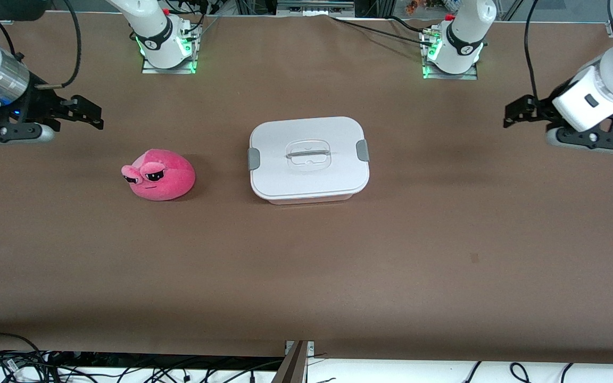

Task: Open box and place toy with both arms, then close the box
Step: 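Reach the right gripper to the pink plush while the left gripper reaches the lid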

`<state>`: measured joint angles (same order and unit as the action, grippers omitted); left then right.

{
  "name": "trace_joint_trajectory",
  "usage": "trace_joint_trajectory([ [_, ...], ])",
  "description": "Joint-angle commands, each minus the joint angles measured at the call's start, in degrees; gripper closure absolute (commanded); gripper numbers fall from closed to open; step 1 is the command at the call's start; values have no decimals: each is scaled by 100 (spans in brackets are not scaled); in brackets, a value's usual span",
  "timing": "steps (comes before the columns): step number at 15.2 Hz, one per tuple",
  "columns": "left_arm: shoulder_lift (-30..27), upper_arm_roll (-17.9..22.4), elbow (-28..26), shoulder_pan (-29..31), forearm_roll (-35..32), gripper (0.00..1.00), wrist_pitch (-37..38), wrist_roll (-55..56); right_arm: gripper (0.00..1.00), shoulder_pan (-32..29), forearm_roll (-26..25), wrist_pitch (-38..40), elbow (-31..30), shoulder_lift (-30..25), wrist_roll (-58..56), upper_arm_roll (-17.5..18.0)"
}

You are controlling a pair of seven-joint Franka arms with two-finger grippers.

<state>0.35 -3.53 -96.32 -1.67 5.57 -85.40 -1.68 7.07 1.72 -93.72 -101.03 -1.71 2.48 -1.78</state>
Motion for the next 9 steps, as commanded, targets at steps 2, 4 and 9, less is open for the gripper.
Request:
trace_joint_trajectory([
  [2, 648, -419, 498, -290, 172, 0, 172, -778, 0, -74, 83, -1286, -1627, -382, -55, 72],
  [4, 1009, -674, 763, -483, 172, 0, 155, -1175, 0, -74, 83, -1919, -2208, -365, -55, 81],
  [9, 2125, -992, 1343, -1580, 102, 0, -983, -2018, 0, -74, 92, -2976, -3080, -207, -46, 151],
])
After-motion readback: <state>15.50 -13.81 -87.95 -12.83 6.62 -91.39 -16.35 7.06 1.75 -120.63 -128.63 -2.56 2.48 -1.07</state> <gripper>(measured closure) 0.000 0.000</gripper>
